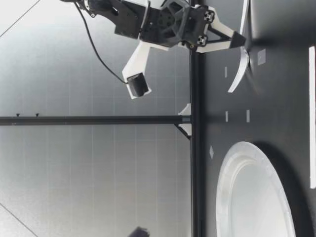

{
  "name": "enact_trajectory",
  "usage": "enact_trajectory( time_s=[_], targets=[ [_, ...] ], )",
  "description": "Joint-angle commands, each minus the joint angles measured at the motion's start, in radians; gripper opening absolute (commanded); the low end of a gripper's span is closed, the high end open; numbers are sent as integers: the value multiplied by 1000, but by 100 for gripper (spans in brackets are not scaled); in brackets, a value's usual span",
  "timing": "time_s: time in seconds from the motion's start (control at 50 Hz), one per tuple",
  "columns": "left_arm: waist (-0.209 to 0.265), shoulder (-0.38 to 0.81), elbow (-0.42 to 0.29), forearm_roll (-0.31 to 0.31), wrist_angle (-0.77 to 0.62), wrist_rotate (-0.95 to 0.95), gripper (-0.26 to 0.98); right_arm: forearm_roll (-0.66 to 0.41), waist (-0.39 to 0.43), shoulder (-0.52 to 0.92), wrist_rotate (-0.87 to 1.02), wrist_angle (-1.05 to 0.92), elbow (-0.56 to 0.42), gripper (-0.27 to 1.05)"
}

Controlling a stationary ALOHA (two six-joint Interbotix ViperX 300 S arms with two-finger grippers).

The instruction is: Pick up the fork and place it on the plate.

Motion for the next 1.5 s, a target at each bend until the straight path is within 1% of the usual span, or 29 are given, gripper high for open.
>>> enact_trajectory(
  time_s=[0.0, 0.18, 0.3, 0.38, 0.48, 0.6, 0.68, 0.8, 0.88, 0.98, 1.06, 1.1, 1.16, 1.2, 1.34, 1.4, 1.48],
  targets=[
    [-11, -5, -8, 2, -9, -3, 65, 3, -9, -5, 2, -6, -26, 37],
    [-11, -6, -3, 2, -11, -3, 65, 3, -12, -3, 8, -8, -32, 37],
    [-12, -6, 3, 2, -9, -3, 65, 3, -14, -2, 9, -6, -32, 34],
    [-11, -6, 5, 2, -11, -3, 65, 3, -14, 2, 9, 2, -32, 28],
    [-11, -6, 8, 2, -11, -3, 65, 3, -15, 6, 8, 8, -32, 15],
    [-12, -6, 9, 0, -11, -3, 65, 3, -20, 2, 9, 11, -32, 2],
    [-11, -6, 12, 2, -11, -3, 65, 5, -21, -21, 11, 20, -37, -1],
    [-11, -3, 14, 0, -26, 0, 65, 32, -14, -118, 8, 29, -77, -2],
    [-11, 12, 28, -3, -71, -9, 65, 57, 18, -204, 0, 23, -120, -2],
    [-5, 46, 41, -18, -156, -11, 65, 61, 94, -301, -14, -17, -184, -2],
    [28, 72, 44, -60, -225, -11, 65, 61, 175, -362, -17, -107, -224, -2],
    [54, 86, 46, -89, -265, -9, 65, 63, 207, -382, -17, -164, -227, -2],
    [78, 107, 48, -123, -331, -9, 65, 61, 258, -413, -17, -273, -222, -2],
    [80, 127, 44, -133, -383, -3, 65, 63, 287, -428, -17, -347, -213, -2],
    [80, 169, 14, -135, -577, 21, 65, 60, 365, -436, -15, -589, -176, -2],
    [86, 179, 2, -135, -629, 54, 65, 58, 388, -436, -15, -676, -155, -2],
    [91, 189, -15, -135, -647, 114, 65, 58, 413, -423, -14, -782, -120, -2]
  ],
)
